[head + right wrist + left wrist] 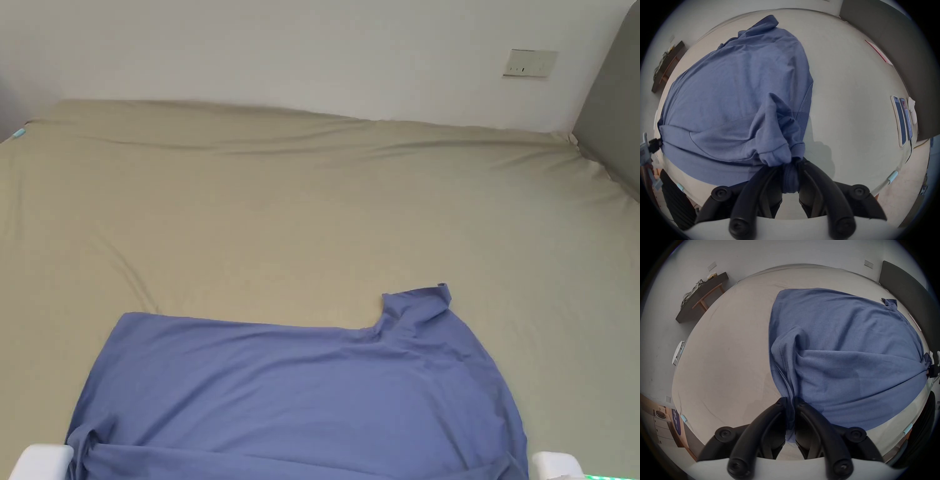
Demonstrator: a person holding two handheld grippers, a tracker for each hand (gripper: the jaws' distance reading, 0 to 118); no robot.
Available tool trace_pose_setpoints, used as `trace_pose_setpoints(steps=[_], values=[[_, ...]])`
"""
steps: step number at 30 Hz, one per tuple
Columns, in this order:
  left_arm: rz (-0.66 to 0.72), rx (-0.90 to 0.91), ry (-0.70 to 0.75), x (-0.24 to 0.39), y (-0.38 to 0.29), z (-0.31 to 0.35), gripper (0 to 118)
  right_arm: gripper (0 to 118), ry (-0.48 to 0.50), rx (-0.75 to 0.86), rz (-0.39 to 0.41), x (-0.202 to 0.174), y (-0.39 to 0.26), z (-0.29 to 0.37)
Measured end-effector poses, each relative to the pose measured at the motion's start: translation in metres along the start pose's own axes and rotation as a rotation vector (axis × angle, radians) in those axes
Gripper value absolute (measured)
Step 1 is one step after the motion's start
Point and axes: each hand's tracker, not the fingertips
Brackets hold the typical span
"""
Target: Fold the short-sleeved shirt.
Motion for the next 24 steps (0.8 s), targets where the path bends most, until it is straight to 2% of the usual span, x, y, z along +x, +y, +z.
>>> trace_pose_setpoints(steps=[1,2,3,4,5,6,7,8,9,12,14,20,22,24], values=[[0.003,0.0,-0.001,0.001,0.0,0.002,10,25,0.001,0.001,-0.01,0.001,0.002,0.003],[0.003,0.0,0.004,0.001,0.0,0.003,22,51,0.0,-0.002,-0.008,-0.003,0.002,0.008],[0.006,0.001,0.006,0.001,0.001,0.005,22,51,-0.055,0.001,0.019,-0.005,0.003,0.011],[0.003,-0.001,0.012,0.0,0.004,0.007,28,61,-0.126,0.011,0.059,-0.006,0.005,0.014],[0.001,-0.001,0.033,0.0,0.006,0.012,40,82,-0.166,0.032,0.085,-0.006,0.008,0.018],[0.009,0.019,0.054,-0.003,0.01,0.019,62,104,-0.169,0.076,0.083,-0.003,0.014,0.027],[0.018,0.04,0.059,-0.006,0.014,0.028,84,115,-0.145,0.146,0.07,-0.001,0.019,0.041],[0.057,0.14,0.018,-0.009,0.023,0.042,100,114,-0.123,0.217,0.049,-0.001,0.027,0.06],[0.088,0.213,-0.003,-0.01,0.031,0.057,102,112,-0.114,0.263,0.031,-0.003,0.036,0.076],[0.158,0.415,-0.037,-0.011,0.062,0.107,102,112,-0.087,0.479,0.04,-0.02,0.054,0.14],[0.171,0.577,-0.053,-0.005,0.08,0.145,102,112,-0.085,0.644,0.079,-0.034,0.064,0.181],[0.107,0.956,-0.058,0.039,0.108,0.25,100,113,-0.066,1.037,0.177,-0.097,0.056,0.281],[0.07,1.035,-0.043,0.058,0.11,0.273,96,113,-0.063,1.099,0.206,-0.113,0.051,0.297],[0.022,1.077,-0.023,0.075,0.11,0.288,85,107,-0.053,1.145,0.239,-0.129,0.044,0.306]])
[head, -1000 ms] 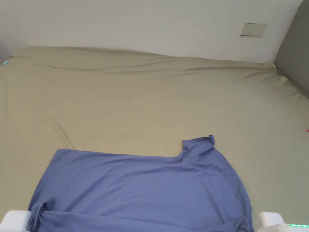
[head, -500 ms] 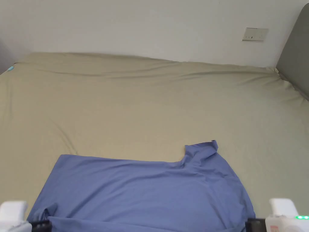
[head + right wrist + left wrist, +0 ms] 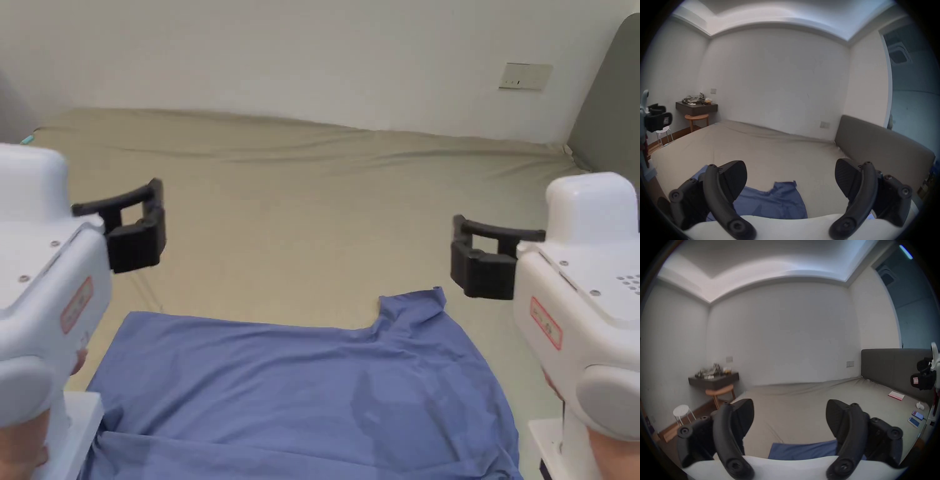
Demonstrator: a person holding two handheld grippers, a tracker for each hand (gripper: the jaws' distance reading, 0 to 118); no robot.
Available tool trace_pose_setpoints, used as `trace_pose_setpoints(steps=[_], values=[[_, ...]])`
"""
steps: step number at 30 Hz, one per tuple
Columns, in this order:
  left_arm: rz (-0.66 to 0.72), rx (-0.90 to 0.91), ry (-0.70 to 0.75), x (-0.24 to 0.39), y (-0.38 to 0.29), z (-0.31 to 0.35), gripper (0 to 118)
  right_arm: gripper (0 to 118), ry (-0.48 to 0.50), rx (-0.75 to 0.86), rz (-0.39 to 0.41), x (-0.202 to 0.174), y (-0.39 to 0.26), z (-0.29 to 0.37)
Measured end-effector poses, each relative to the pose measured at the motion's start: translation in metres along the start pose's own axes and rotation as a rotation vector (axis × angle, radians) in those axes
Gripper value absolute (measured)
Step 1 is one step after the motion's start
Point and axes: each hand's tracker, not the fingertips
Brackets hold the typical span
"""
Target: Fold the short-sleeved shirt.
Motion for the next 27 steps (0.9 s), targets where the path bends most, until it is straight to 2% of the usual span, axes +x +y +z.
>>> trace_pose_setpoints(steps=[1,2,4,5,7,9,12,18,23,25,27], values=[[-0.022,0.012,0.006,0.003,0.0,-0.002,77,100,0.008,0.014,0.008,-0.006,0.002,0.003],[-0.046,0.026,0.007,0.011,0.002,-0.001,61,82,0.017,0.019,0.017,-0.016,0.005,0.006],[-0.073,0.038,0.01,0.023,0.002,0.003,26,36,0.031,0.03,0.027,-0.029,0.005,0.01],[-0.074,0.038,0.007,0.027,0.0,0.003,9,9,0.038,0.033,0.029,-0.035,0.004,0.011],[-0.084,0.026,-0.017,0.034,-0.004,0.003,3,0,0.062,0.027,0.044,-0.038,-0.003,0.004],[-0.097,0.008,-0.037,0.039,-0.009,0.001,0,0,0.081,0.009,0.073,-0.046,-0.008,0.003],[-0.137,-0.019,-0.038,0.042,-0.017,-0.003,0,0,0.077,0.001,0.076,-0.055,-0.013,0.001],[-0.111,-0.078,-0.036,0.029,-0.03,-0.023,0,0,0.068,-0.031,0.063,-0.053,-0.022,-0.01],[-0.066,-0.286,-0.1,0.003,-0.07,-0.07,0,0,0.056,-0.079,0.045,-0.043,-0.037,-0.028],[-0.04,-0.384,-0.045,-0.012,-0.098,-0.098,0,0,0.05,-0.104,0.044,-0.038,-0.046,-0.035],[-0.002,-0.498,-0.065,-0.031,-0.134,-0.13,1,0,0.037,-0.128,0.039,-0.028,-0.055,-0.045]])
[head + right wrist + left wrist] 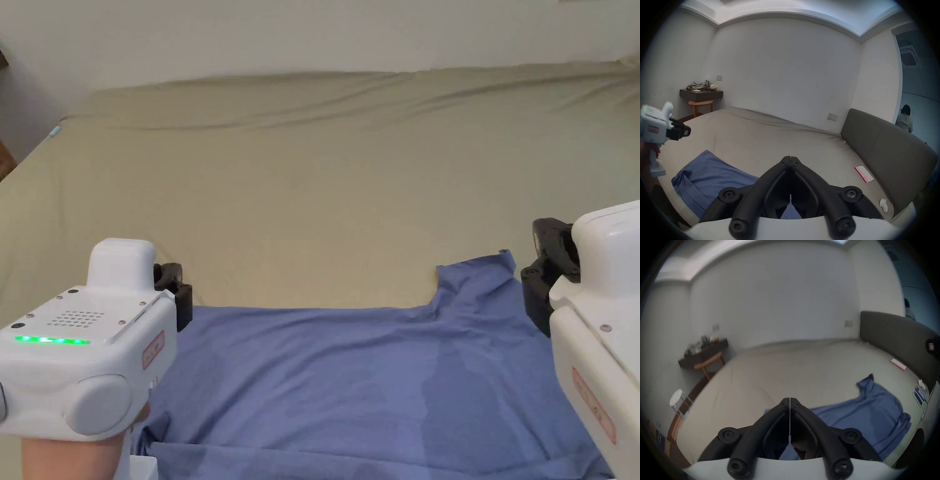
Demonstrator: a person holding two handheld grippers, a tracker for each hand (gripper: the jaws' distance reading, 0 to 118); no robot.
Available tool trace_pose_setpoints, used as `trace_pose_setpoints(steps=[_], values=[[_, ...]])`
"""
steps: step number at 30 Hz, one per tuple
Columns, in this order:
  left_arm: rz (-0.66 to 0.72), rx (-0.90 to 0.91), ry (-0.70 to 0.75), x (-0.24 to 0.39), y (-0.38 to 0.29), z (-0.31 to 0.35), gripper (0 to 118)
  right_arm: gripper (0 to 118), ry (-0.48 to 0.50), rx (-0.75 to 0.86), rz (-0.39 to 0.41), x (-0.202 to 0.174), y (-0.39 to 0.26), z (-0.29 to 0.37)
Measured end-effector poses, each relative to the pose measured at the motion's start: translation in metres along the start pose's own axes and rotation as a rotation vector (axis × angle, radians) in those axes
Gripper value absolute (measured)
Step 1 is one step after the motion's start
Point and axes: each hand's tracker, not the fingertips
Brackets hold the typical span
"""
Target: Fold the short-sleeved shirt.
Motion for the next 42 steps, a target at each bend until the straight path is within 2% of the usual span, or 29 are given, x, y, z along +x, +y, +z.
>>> trace_pose_setpoints(steps=[1,2,4,5,7,10,14,16,18,20,21,22,23,24,25,27,30,31,32,34,35,38,42], values=[[0.011,-0.045,0.026,-0.009,-0.009,-0.021,6,0,-0.006,-0.014,-0.004,0.004,-0.004,-0.005],[0.018,-0.086,0.043,-0.015,-0.017,-0.042,26,0,-0.016,-0.024,-0.011,0.008,-0.008,-0.01],[0.046,-0.191,0.043,-0.034,-0.029,-0.084,89,0,-0.038,-0.046,-0.029,0.027,-0.027,-0.026],[0.058,-0.258,0.061,-0.044,-0.034,-0.108,110,0,-0.045,-0.064,-0.035,0.032,-0.032,-0.032],[0.066,-0.268,0.089,-0.052,-0.039,-0.137,110,0,-0.061,-0.089,-0.036,0.039,-0.04,-0.042],[-0.016,-0.319,0.143,-0.062,-0.042,-0.184,110,0,-0.081,-0.131,-0.022,0.048,-0.052,-0.058],[0.124,-0.409,0.131,-0.079,-0.052,-0.226,110,0,-0.093,-0.168,-0.017,0.051,-0.058,-0.072],[0.149,-0.437,0.13,-0.083,-0.057,-0.239,110,0,-0.096,-0.186,-0.013,0.049,-0.058,-0.075],[0.14,-0.471,0.151,-0.081,-0.06,-0.245,108,0,-0.098,-0.196,-0.003,0.048,-0.06,-0.079],[0.161,-0.464,0.082,-0.075,-0.065,-0.241,95,0,-0.096,-0.203,0.004,0.045,-0.059,-0.08],[0.141,-0.436,0.128,-0.07,-0.064,-0.237,92,0,-0.095,-0.205,0.005,0.045,-0.06,-0.082],[0.115,-0.433,0.109,-0.067,-0.061,-0.233,80,0,-0.091,-0.21,0.005,0.045,-0.06,-0.085],[0.091,-0.42,0.064,-0.061,-0.058,-0.228,54,0,-0.083,-0.219,0.004,0.043,-0.059,-0.086],[0.061,-0.405,0.036,-0.054,-0.054,-0.223,20,0,-0.074,-0.227,0.005,0.043,-0.059,-0.09],[0.013,-0.407,0.037,-0.046,-0.052,-0.219,0,0,-0.066,-0.234,0.007,0.043,-0.06,-0.094],[-0.048,-0.374,0.073,-0.037,-0.045,-0.207,0,0,-0.041,-0.256,-0.004,0.048,-0.062,-0.104],[-0.058,-0.284,0.075,-0.031,-0.034,-0.169,0,0,-0.012,-0.341,-0.053,0.064,-0.066,-0.127],[-0.082,-0.264,0.085,-0.029,-0.031,-0.157,0,5,-0.027,-0.338,-0.044,0.067,-0.068,-0.134],[-0.102,-0.243,0.081,-0.026,-0.029,-0.144,0,30,-0.04,-0.365,-0.036,0.072,-0.073,-0.145],[-0.101,-0.217,0.083,-0.027,-0.026,-0.123,0,94,-0.002,-0.473,-0.053,0.085,-0.082,-0.171],[-0.098,-0.204,0.077,-0.026,-0.025,-0.112,0,117,0.009,-0.544,-0.078,0.089,-0.089,-0.185],[-0.096,-0.169,0.081,-0.024,-0.025,-0.087,0,114,0.022,-0.634,-0.165,0.102,-0.117,-0.224],[-0.105,-0.153,0.097,-0.021,-0.032,-0.071,0,114,-0.033,-0.79,-0.175,0.103,-0.158,-0.269]])
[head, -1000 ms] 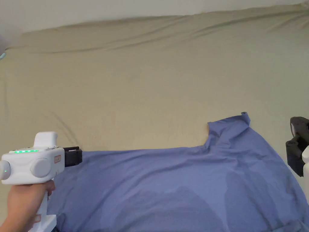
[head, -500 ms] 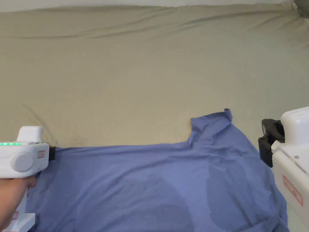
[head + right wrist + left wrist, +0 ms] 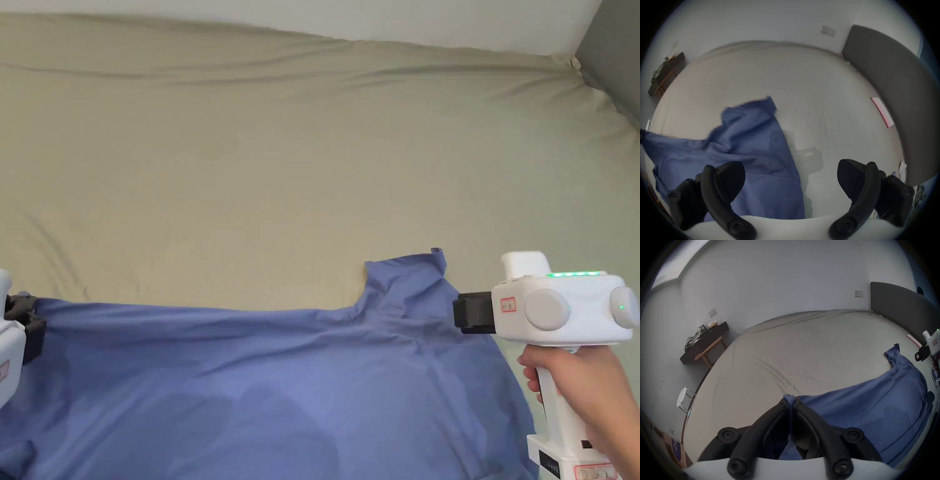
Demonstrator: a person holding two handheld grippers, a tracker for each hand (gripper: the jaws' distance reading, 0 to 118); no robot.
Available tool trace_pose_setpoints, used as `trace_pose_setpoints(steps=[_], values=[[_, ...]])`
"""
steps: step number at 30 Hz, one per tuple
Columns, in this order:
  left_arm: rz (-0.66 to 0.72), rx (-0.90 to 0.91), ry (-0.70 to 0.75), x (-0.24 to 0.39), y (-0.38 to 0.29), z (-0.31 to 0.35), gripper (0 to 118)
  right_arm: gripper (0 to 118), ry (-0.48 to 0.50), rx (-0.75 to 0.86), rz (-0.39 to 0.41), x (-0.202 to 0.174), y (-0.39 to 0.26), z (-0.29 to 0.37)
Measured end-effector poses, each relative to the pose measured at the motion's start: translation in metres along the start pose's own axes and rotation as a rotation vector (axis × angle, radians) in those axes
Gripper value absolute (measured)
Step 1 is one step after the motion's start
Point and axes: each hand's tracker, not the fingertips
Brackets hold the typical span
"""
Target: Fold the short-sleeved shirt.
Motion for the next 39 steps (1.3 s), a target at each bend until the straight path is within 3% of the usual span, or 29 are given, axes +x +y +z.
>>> trace_pose_setpoints(steps=[4,5,6,7,9,11,12,13,17,20,28,39], values=[[0.025,-0.007,-0.012,-0.002,-0.008,0.006,0,114,-0.027,-0.12,-0.018,0.002,-0.009,-0.049],[0.025,-0.012,-0.008,-0.002,-0.011,0.005,0,108,-0.031,-0.135,-0.014,0.001,-0.012,-0.054],[0.021,-0.017,-0.003,-0.002,-0.013,0.004,0,95,-0.022,-0.119,-0.012,-0.001,-0.015,-0.056],[0.021,-0.024,0.001,-0.003,-0.015,0.003,0,86,0.094,-0.072,-0.059,0.0,-0.018,-0.049],[0.035,-0.039,-0.004,-0.007,-0.018,0.0,0,49,0.111,-0.054,-0.018,-0.002,-0.018,-0.043],[0.044,-0.046,-0.003,-0.01,-0.019,-0.001,0,2,0.154,-0.033,0.045,-0.009,-0.016,-0.034],[0.045,-0.046,0.0,-0.01,-0.018,-0.001,0,2,0.067,-0.016,0.089,-0.013,-0.016,-0.029],[0.045,-0.046,0.003,-0.011,-0.017,0.0,0,2,0.052,-0.003,0.111,-0.017,-0.014,-0.027],[0.07,-0.031,-0.002,-0.019,-0.01,0.016,0,2,0.112,0.043,0.048,-0.009,-0.008,0.014],[0.065,-0.01,0.003,-0.025,-0.005,0.034,0,2,0.132,0.098,0.097,-0.002,-0.009,0.054],[0.057,-0.029,0.007,-0.044,-0.026,0.087,0,2,0.187,0.108,0.141,0.027,-0.051,0.143],[-0.026,-0.213,-0.044,-0.035,-0.103,0.114,0,2,0.241,-0.125,0.236,0.034,-0.16,0.161]])
